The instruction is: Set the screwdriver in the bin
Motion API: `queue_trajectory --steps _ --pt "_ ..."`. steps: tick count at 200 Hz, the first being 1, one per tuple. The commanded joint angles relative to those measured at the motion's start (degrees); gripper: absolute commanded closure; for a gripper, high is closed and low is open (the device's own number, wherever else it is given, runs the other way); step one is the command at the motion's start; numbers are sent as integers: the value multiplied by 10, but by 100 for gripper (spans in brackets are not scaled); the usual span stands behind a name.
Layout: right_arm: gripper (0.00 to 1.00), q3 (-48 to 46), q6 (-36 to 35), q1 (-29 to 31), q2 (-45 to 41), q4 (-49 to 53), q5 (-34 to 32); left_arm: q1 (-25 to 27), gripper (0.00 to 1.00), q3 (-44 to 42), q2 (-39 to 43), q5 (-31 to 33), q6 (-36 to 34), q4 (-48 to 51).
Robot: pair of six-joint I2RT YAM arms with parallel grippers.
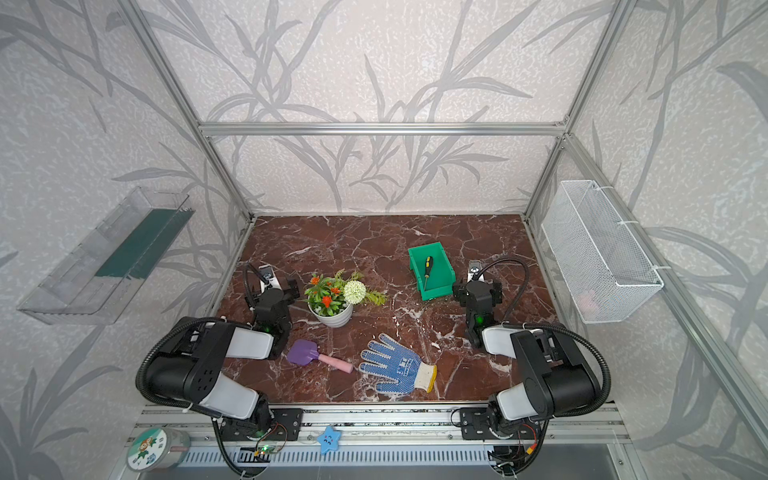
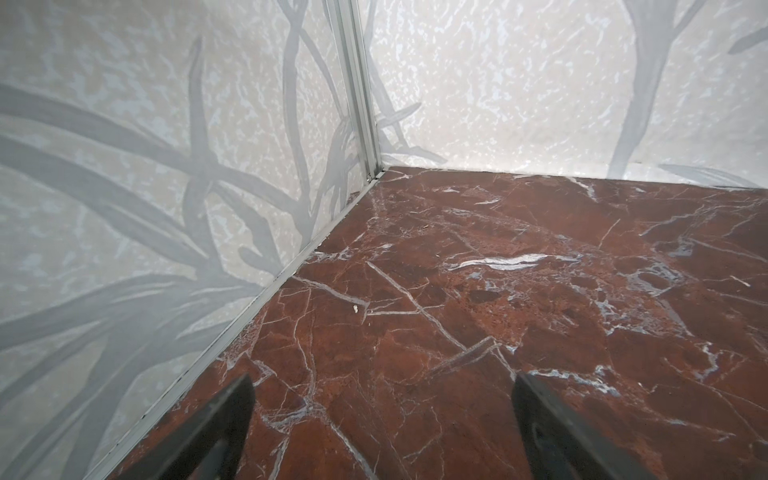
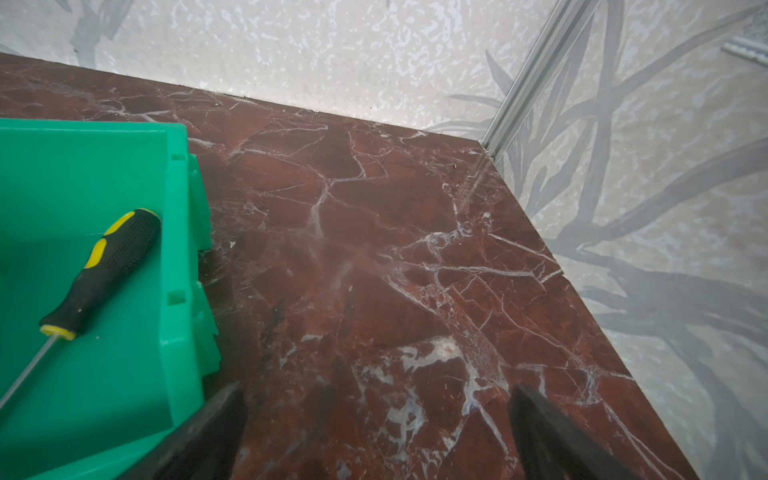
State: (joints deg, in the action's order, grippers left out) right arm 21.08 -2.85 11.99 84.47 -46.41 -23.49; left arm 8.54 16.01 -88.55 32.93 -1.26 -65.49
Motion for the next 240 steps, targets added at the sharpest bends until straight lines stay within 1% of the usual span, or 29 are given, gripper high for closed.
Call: queue_trajectory --steps 1,15,19,26,30,48,56,70,86,107,240 --pt "1 -11 1 -9 41 -89 31 -9 1 -5 -3 -34 -1 -28" --pt "1 -29 -30 -8 80 -186 45 -23 1 -7 -8 -70 13 -11" --pt "1 -31 -35 -6 84 -199 44 -27 1 -3 -17 -80 14 -9" --pt "1 -29 -36 -2 75 -178 44 -28 1 5 -38 -87 1 -33" --pt "1 -26 -36 -1 70 -166 44 -28 1 10 -46 -81 -6 -40" --pt "1 -23 -34 -1 65 -150 44 -33 1 34 -14 -83 19 64" --pt "1 -25 -34 -1 71 -162 43 -34 1 36 -17 -85 20 65" --pt "1 -23 -38 -2 81 -177 43 -40 1 36 -34 -82 17 33" --pt "1 -11 -22 -14 74 -139 56 -49 1 48 -20 -91 36 83" --pt "1 -5 -7 -28 68 -119 71 -55 1 47 -23 -99 38 78" --pt "1 -6 -8 -29 69 -121 72 -55 1 47 -23 -100 38 74"
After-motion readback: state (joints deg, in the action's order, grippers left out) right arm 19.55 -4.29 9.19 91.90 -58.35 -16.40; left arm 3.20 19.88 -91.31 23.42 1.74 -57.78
